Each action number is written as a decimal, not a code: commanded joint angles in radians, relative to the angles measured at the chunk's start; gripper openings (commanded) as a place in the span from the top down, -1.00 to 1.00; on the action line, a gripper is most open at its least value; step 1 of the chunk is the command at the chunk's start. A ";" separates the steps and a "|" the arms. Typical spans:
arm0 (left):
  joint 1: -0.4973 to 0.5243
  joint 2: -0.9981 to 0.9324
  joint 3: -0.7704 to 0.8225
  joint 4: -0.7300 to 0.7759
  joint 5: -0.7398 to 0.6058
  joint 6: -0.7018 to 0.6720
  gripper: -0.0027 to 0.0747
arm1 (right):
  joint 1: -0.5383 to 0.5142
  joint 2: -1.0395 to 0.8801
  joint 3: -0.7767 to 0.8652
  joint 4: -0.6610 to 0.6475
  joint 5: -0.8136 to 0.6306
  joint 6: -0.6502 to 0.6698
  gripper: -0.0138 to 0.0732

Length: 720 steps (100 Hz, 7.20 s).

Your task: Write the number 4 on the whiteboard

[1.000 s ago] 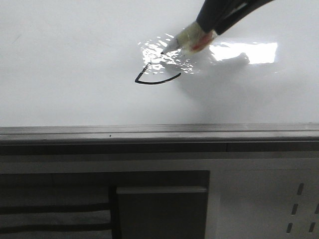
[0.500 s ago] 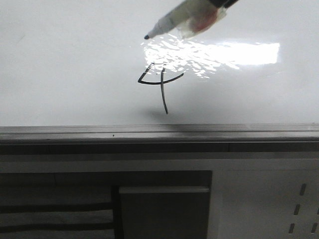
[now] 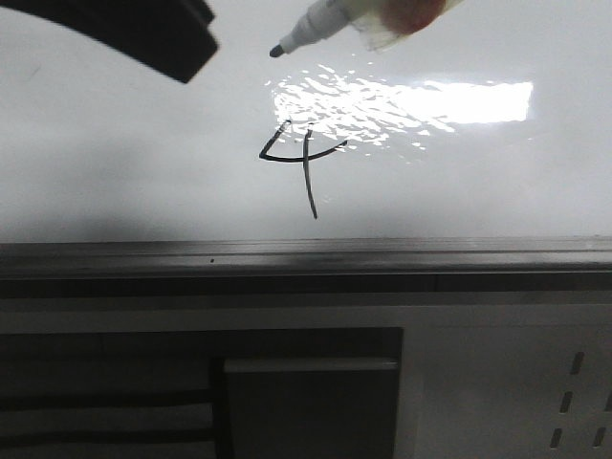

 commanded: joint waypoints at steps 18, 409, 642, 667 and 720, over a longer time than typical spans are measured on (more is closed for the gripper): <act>-0.088 0.110 -0.151 -0.050 -0.056 0.036 -0.01 | 0.002 -0.027 -0.031 0.018 -0.039 -0.016 0.79; 0.516 -0.204 0.154 0.303 -0.231 -0.765 -0.05 | -0.102 -0.318 0.038 -0.390 -0.094 0.726 -0.18; 0.539 -1.286 1.097 0.694 -0.886 -1.163 0.98 | -0.102 -0.624 0.629 -0.531 -0.647 1.104 0.85; 0.539 -1.286 1.097 0.694 -0.886 -1.163 0.98 | -0.102 -0.624 0.629 -0.531 -0.647 1.104 0.85; 0.539 -1.286 1.097 0.694 -0.886 -1.163 0.98 | -0.122 -0.689 0.651 -0.513 -0.653 1.104 0.85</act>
